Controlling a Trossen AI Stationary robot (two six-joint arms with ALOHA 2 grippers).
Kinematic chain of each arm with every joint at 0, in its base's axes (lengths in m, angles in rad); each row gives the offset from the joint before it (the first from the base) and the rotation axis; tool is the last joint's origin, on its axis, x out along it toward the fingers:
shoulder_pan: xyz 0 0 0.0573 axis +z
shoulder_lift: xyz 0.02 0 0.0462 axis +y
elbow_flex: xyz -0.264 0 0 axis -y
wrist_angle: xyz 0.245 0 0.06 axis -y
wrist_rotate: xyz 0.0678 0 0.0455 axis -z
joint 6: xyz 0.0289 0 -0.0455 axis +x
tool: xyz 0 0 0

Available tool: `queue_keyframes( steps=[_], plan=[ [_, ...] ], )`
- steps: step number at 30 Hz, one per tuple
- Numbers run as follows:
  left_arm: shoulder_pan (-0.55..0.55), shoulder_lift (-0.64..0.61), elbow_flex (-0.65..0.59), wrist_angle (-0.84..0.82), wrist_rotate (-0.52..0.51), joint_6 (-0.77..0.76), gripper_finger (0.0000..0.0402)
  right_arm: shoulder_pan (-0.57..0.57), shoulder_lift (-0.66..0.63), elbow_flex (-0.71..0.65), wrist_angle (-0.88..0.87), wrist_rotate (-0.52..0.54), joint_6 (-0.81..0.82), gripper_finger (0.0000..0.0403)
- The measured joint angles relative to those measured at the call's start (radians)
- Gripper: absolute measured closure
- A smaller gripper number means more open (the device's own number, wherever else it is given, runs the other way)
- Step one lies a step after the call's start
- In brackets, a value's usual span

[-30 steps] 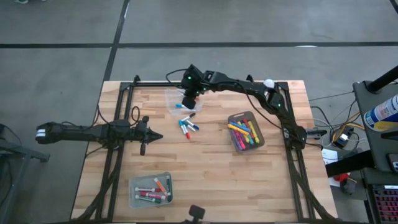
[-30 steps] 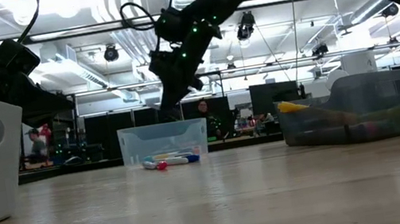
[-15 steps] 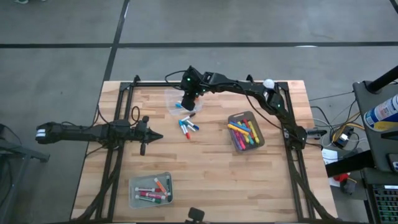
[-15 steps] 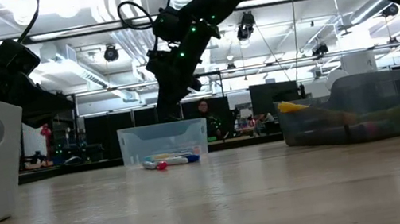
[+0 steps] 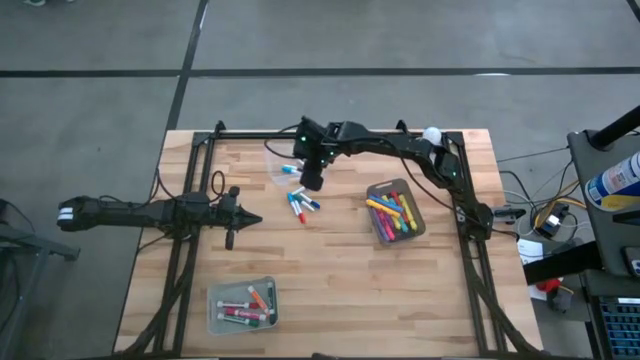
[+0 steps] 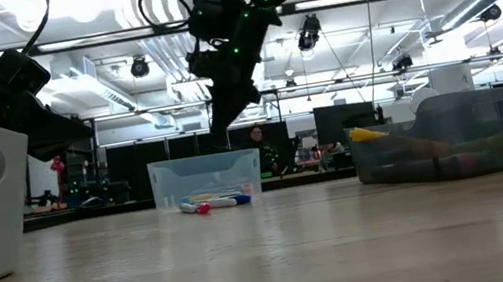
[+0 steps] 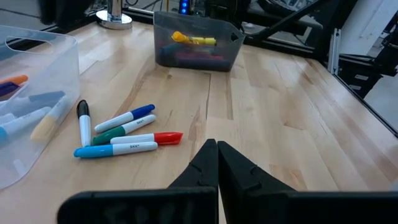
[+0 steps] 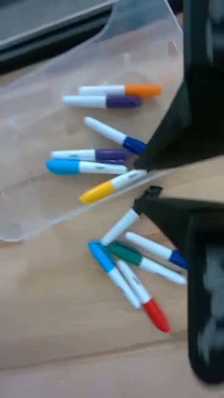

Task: Pick & Place Markers
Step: Put the white and light blue highlighter pen into the transparent bin

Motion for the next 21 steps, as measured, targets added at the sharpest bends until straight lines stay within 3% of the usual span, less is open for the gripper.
queue_keyframes(
  steps=[3, 12, 16, 21],
  plan=[
    [0.000, 0.000, 0.000, 0.000, 0.000, 0.000, 0.0401, 0.008, -0.004, -0.013, -0.024, -0.003, -0.002, 0.0382],
    [0.000, 0.000, 0.000, 0.000, 0.000, 0.000, 0.0401, 0.078, -0.045, -0.110, 0.041, -0.031, -0.023, 0.0394],
    [0.000, 0.000, 0.000, 0.000, 0.000, 0.000, 0.0401, 0.112, -0.124, -0.216, 0.181, -0.028, -0.026, 0.0394],
    [0.000, 0.000, 0.000, 0.000, 0.000, 0.000, 0.0401, 0.161, -0.290, -0.461, 0.446, -0.030, -0.036, 0.0394]
  ],
)
